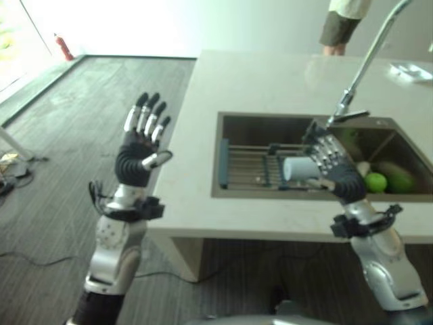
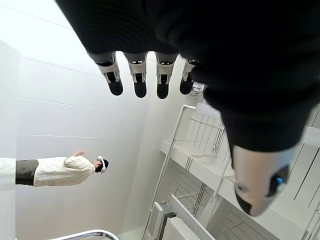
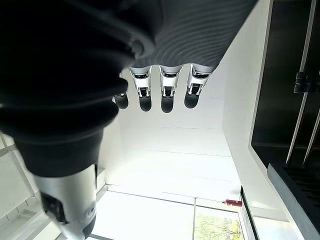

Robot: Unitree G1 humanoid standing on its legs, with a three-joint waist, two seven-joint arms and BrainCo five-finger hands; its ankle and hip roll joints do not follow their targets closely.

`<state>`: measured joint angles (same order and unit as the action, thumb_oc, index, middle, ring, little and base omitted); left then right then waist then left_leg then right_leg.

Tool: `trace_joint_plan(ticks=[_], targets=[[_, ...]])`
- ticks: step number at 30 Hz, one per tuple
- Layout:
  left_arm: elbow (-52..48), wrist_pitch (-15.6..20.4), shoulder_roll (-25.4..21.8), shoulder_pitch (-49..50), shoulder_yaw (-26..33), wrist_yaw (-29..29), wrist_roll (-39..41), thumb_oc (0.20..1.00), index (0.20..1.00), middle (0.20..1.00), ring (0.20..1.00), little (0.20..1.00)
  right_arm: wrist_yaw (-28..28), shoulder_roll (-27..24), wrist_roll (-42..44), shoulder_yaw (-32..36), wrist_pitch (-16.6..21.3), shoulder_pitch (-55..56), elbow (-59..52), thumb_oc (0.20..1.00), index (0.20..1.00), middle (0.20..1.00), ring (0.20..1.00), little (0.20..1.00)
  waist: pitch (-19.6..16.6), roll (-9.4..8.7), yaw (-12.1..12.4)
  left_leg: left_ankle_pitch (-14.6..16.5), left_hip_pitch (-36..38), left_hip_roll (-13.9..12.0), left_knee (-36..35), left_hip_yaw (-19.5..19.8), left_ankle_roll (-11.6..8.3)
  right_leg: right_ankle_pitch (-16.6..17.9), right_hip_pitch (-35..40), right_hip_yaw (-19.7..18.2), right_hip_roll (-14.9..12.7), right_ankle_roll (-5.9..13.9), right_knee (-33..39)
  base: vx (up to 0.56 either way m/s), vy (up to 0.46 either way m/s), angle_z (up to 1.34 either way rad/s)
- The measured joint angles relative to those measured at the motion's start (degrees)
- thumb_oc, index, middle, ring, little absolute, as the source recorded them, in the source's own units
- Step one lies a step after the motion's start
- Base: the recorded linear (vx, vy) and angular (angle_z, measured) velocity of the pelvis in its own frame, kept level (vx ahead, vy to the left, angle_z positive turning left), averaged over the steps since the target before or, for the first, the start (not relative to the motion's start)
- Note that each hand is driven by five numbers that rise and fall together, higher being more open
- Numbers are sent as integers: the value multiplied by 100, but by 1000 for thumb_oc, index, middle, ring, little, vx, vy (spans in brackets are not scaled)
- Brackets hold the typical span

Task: Place the dishes in the dishwasher.

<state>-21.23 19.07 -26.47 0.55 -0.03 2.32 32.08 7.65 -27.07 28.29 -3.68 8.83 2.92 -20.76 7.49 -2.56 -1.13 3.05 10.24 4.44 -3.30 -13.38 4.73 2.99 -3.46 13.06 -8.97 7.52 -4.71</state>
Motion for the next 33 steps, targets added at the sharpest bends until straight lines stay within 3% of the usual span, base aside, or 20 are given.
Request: trace_joint_plan(ticks=[1,2,4,5,6,8,9,10,11,12,14,18,20,22,25,26,27,29,31,33], targets=[[-51,0,-8,29,-11,2,-1,1000,1000,1000,1000,1000,-2,0,1,1,-13,19,23,1000,1000,1000,1000,1000,-45,-70,-28,3,9,-45,-4,-56,-6,29,119,-13,51,-39,172,147,-394,-66],[-73,-7,31,202,-55,-6,-4,1000,1000,1000,1000,1000,-66,-29,4,12,-78,33,54,1000,1000,1000,1000,1000,-105,34,-132,4,92,-328,-1,-179,-249,284,313,-88,432,-364,595,167,-586,-57],[-72,-28,78,196,-219,-14,-3,1000,1000,1000,1000,1000,-68,-110,77,73,-78,141,107,1000,1000,1000,1000,1000,-164,167,-342,59,31,-612,200,-184,-530,157,389,-79,737,-569,567,122,-541,-15],[-124,-55,63,142,-389,9,-11,1000,1000,1000,1000,1000,-18,-58,126,309,-119,464,64,1000,1000,1000,1000,1000,-148,15,-320,243,-434,-715,1116,-151,-767,-123,196,-198,723,-869,290,56,-268,5],[-179,-52,103,255,-454,15,-29,1000,1000,1000,1000,1000,5,18,219,529,-151,715,29,1000,1000,1000,1000,1000,-159,-146,-258,160,-1051,-823,2251,-99,-808,-176,127,-301,714,-941,301,71,-237,-28],[-166,-116,92,366,-438,16,-144,1000,1000,1000,1000,1000,35,-157,260,558,-178,751,30,1000,1000,1000,1000,1000,-115,-197,-145,53,-1762,-859,3338,384,-860,-163,340,-275,765,-922,738,99,-79,-67],[-147,-119,97,367,-446,34,-198,1000,1000,1000,1000,1000,28,-141,288,493,-179,737,28,1000,1000,1000,1000,1000,-107,-222,-138,86,-1804,-736,3147,379,-834,-161,350,-258,743,-892,833,121,36,-76],[-102,-120,99,447,-485,42,-242,1000,1000,1000,1000,1000,32,-142,295,294,-192,578,91,1000,1000,1000,1000,1000,-86,-158,-113,130,-1589,-421,2096,498,-736,-268,341,-215,726,-298,889,141,66,-97],[-29,-137,308,475,-498,59,-329,1000,1000,1000,1000,1000,45,-272,317,108,-204,307,219,1000,1000,1000,1000,1000,37,354,-103,112,-1493,-658,1303,771,-731,-494,37,-231,925,-726,-140,176,140,-73],[181,-147,416,398,-536,117,-409,1000,1000,1000,1000,1000,49,-228,264,13,-240,285,238,1000,1000,1000,1000,1000,89,505,-185,-18,-1345,-744,556,825,-786,-725,240,-95,961,-849,-62,142,152,-40],[349,-180,374,405,-570,179,-460,1000,1000,1000,1000,1000,53,-93,109,-110,-245,313,197,1000,1000,1000,1000,1000,142,388,-102,-120,-1174,-548,80,855,-768,-628,475,-9,971,-746,262,58,179,-7],[287,-175,306,251,-695,114,-638,1000,1000,1000,1000,1000,13,-104,-12,-125,-244,219,175,1000,1000,1000,1000,1000,100,121,-35,-194,-883,-446,190,819,-704,-357,709,360,996,-589,666,70,253,13],[287,-209,289,163,-681,15,-639,1000,1000,1000,1000,1000,37,-189,-12,9,-278,224,173,1000,1000,1000,1000,1000,102,123,-36,-186,-641,-457,134,839,-706,-153,703,345,1022,-394,669,102,294,14],[269,-249,277,-37,-643,-113,-638,1000,1000,1000,1000,1000,44,-240,-13,159,-326,211,161,1000,1000,1000,1000,1000,85,175,-44,-187,-384,-447,56,903,-697,-134,722,312,1085,-399,631,104,320,15],[276,-398,276,-161,-641,-158,-711,1000,1000,1000,1000,1000,61,-236,-16,164,-357,184,162,1000,1000,1000,1000,1000,115,287,-36,-90,-296,-283,-102,941,-526,-165,675,297,1137,-350,376,42,288,-8],[306,-413,274,-178,-641,-156,-802,1000,1000,1000,1000,1000,63,-241,-16,172,-356,160,164,1000,1000,1000,1000,1000,127,374,-26,-17,-325,-244,-85,957,-335,-234,540,282,1148,-257,86,63,198,-45],[496,-440,191,-216,-637,-155,-955,1000,1000,1000,1000,1000,139,-240,-12,134,-352,143,136,1000,1000,1000,1000,1000,280,463,-34,-223,-326,-293,55,961,39,-464,-288,88,965,-48,-1772,73,130,-25],[515,-525,68,-222,-603,-138,-1133,1000,1000,1000,1000,1000,227,-248,-35,128,-351,270,60,1000,1000,1000,1000,1000,267,317,-149,-220,-331,-132,83,949,47,-850,-699,-257,566,-216,-2462,77,1,20],[458,-638,-210,-313,-501,-142,-1134,1000,1000,1000,1000,1000,342,-241,-89,98,-349,247,30,1000,1000,1000,1000,1000,244,278,-35,-232,-364,-69,49,896,27,-908,-592,-531,132,-258,-1513,69,-80,18],[426,-672,-393,-364,-313,-176,-1137,1000,1000,1000,1000,1000,378,-182,-89,19,-345,243,30,1000,1000,1000,1000,1000,201,228,34,-323,-410,-34,69,980,-92,-665,-259,-644,-106,-2,-408,119,-150,14]])
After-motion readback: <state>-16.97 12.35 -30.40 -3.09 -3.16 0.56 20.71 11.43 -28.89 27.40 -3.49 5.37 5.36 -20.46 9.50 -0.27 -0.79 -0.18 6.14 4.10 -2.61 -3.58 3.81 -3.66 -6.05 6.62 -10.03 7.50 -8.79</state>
